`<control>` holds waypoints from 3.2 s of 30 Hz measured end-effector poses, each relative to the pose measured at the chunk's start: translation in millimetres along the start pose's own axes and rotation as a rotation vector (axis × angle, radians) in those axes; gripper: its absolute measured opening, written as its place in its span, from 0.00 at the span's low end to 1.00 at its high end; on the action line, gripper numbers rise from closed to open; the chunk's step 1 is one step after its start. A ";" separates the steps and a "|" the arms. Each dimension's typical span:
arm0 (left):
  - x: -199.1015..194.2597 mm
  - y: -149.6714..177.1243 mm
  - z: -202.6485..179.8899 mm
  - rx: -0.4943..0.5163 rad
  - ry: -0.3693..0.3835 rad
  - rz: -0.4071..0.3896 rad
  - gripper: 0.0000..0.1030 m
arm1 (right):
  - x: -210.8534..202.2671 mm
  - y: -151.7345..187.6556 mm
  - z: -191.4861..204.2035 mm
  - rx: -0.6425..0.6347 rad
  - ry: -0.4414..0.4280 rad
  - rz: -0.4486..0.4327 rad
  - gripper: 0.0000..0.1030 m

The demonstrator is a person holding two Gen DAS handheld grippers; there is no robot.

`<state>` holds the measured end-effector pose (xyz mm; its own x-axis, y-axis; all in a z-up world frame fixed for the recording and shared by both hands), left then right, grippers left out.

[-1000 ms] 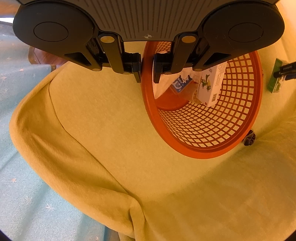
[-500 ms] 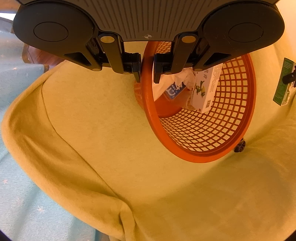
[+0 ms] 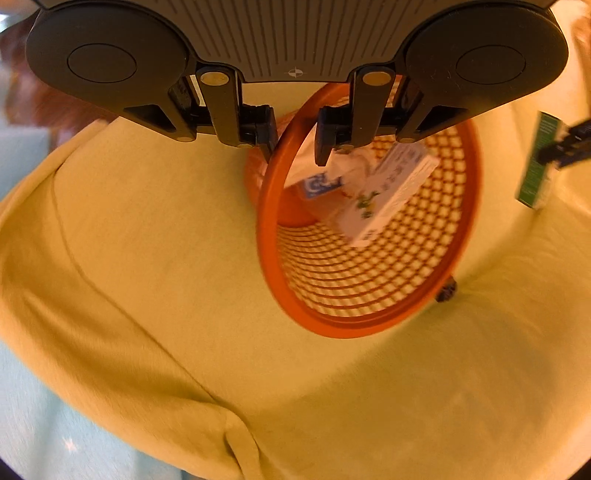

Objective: Organize objects
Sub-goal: 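Lift the green-and-white box and carry it over the wastebasket, then open the left gripper to drop the green-and-white box into the basket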

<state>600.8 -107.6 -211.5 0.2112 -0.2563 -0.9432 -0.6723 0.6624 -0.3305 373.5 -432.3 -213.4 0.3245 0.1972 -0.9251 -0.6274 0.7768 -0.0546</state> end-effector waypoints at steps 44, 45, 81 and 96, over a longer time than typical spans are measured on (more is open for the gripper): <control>-24.6 -21.5 -55.9 0.130 0.165 -0.041 0.48 | -1.4 -13.6 33.5 0.039 0.109 -0.029 0.08; -24.1 -22.4 -56.6 0.133 0.166 -0.041 0.48 | -1.1 -13.9 33.7 0.033 0.113 -0.027 0.08; -2.4 -40.3 -89.8 0.175 0.182 0.050 0.48 | 0.8 -22.8 36.0 -0.024 0.136 -0.020 0.08; 1.9 -49.6 -108.4 0.208 0.246 0.050 0.52 | 1.7 -25.9 35.5 -0.032 0.144 -0.018 0.08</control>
<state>557.7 -217.2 -193.3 -0.0133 -0.3650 -0.9309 -0.5128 0.8017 -0.3070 415.5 -430.8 -200.2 0.2320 0.0937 -0.9682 -0.6457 0.7592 -0.0813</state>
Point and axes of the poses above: each gripper's, at about its wrist camera, not at the fingertips, and x roughly the way its jaws point, z to its left, y to its underside, the point moved 1 cm from there along x, roughly the way its jaws point, and after that the axes turned 8 degrees about z, right-handed, at the moved point
